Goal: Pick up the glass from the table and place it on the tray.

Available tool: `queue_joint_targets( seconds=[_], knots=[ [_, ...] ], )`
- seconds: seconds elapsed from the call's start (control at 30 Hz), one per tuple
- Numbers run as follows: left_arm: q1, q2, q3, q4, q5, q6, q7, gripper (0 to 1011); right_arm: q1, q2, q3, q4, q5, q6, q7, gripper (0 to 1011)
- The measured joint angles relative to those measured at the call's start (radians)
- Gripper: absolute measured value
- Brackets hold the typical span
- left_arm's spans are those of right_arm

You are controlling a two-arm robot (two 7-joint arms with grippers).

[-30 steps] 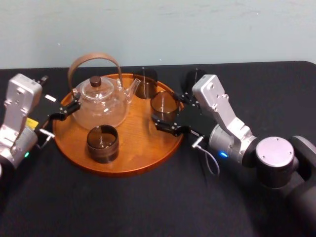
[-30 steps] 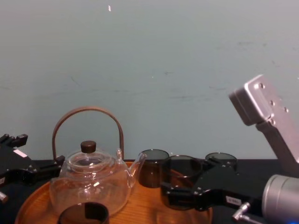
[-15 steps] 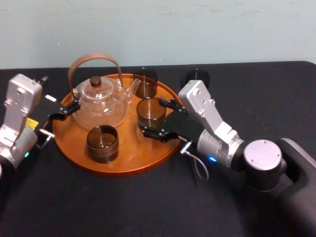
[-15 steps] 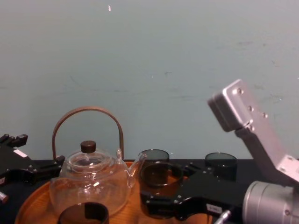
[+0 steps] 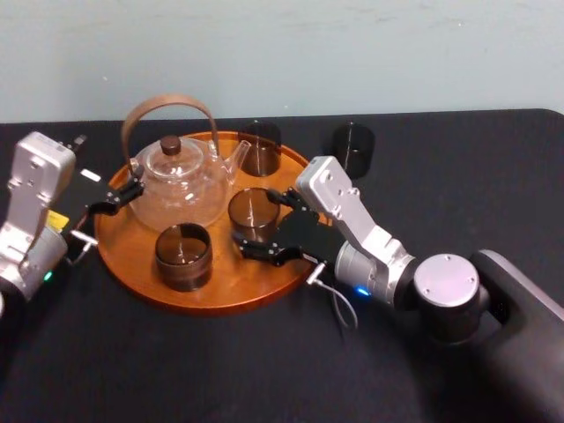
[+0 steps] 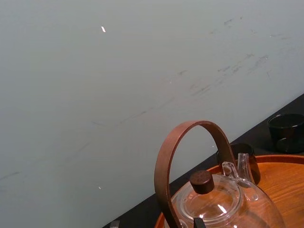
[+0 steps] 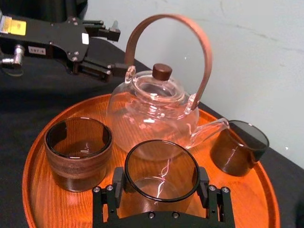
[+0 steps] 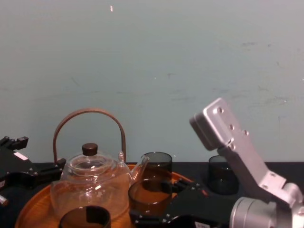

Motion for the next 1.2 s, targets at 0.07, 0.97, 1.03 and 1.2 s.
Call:
queue_joint_targets(
  seconds=[0.07,0.97,1.03,1.2],
  knots=[
    [0.000,0.000,0.000,0.000,0.000,0.000,0.000,1009,0.004,-0.004,-0.003,0.011,-0.002,-0.003,0.001,930],
    [0.000,0.000,0.000,0.000,0.000,0.000,0.000,1010,0.032,-0.053,-0.045,0.107,-0.031,-0.027,0.011,930],
    [0.000,0.000,0.000,0.000,0.000,0.000,0.000,1009,0.032,-0.054,-0.045,0.109,-0.032,-0.027,0.011,930],
    [0.000,0.000,0.000,0.000,0.000,0.000,0.000,1010,0.028,-0.052,-0.046,0.103,-0.035,-0.025,0.011,930]
  ],
)
